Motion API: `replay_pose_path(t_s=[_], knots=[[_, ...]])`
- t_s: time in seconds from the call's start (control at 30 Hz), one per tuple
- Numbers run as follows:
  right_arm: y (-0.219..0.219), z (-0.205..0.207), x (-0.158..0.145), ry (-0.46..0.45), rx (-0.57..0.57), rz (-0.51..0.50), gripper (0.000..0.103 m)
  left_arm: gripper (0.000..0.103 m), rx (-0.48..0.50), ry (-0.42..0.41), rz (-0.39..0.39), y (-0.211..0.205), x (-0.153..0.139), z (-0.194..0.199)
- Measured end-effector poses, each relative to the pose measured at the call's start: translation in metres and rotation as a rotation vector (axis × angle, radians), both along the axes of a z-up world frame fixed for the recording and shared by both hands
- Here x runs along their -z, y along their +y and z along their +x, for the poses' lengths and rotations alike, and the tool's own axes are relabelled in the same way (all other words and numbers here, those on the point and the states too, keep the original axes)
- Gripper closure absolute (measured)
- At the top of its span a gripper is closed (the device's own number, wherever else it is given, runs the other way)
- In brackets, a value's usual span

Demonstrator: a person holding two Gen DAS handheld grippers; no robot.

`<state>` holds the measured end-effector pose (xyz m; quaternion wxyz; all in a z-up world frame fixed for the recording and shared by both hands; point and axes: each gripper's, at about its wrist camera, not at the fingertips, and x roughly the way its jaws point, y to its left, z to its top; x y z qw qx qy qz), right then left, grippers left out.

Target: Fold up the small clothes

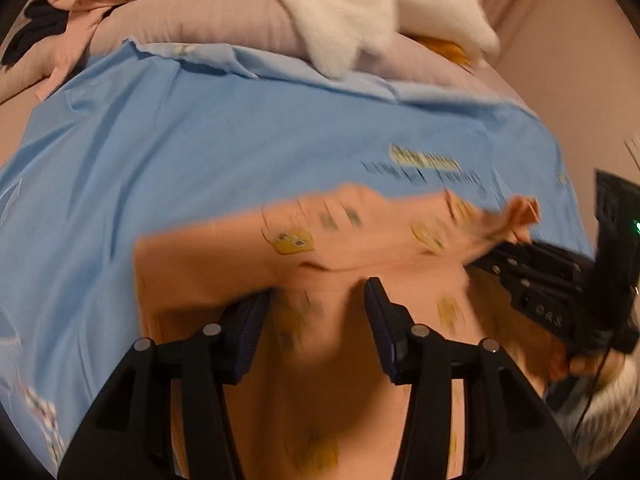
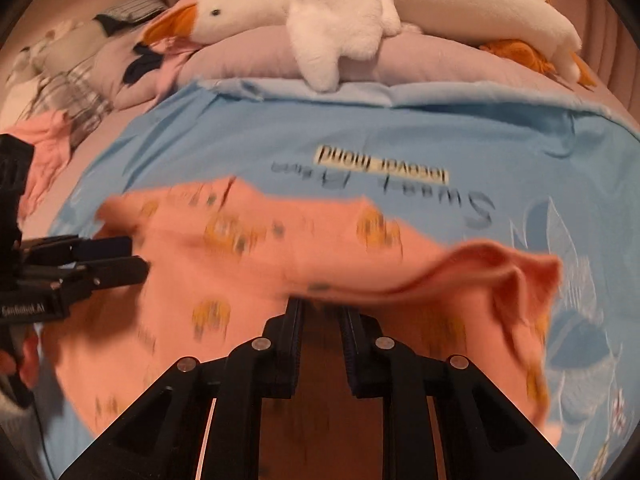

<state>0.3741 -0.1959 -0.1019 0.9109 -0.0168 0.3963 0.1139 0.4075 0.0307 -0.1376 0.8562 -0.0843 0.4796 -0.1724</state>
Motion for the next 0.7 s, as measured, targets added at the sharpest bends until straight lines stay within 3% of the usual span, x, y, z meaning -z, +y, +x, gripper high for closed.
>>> replay_pose_path(t_s=[0.17, 0.23, 0.37, 0.53, 0.7], knots=[[-0.012, 0.024, -0.022, -0.089, 0.112, -0.006, 0.082, 0.055, -0.17, -0.011, -0.158, 0.033, -0.011, 0.026], [-0.021, 0.017, -0.03, -0.115, 0.119, 0.019, 0.082, 0.055, -0.152, -0.026, -0.176, 0.045, -0.018, 0.017], [-0.028, -0.018, -0.028, -0.13, 0.063, 0.007, 0.082, 0.055, -0.069, -0.033, -0.156, 0.044, -0.022, -0.015], [-0.039, -0.061, -0.017, -0.114, 0.04, 0.031, 0.082, 0.053, 0.019, -0.048, -0.097, 0.036, -0.012, -0.082], [-0.034, -0.109, -0.002, -0.132, 0.002, -0.043, 0.082, 0.053, 0.044, -0.058, -0.037, 0.037, 0.001, -0.12]])
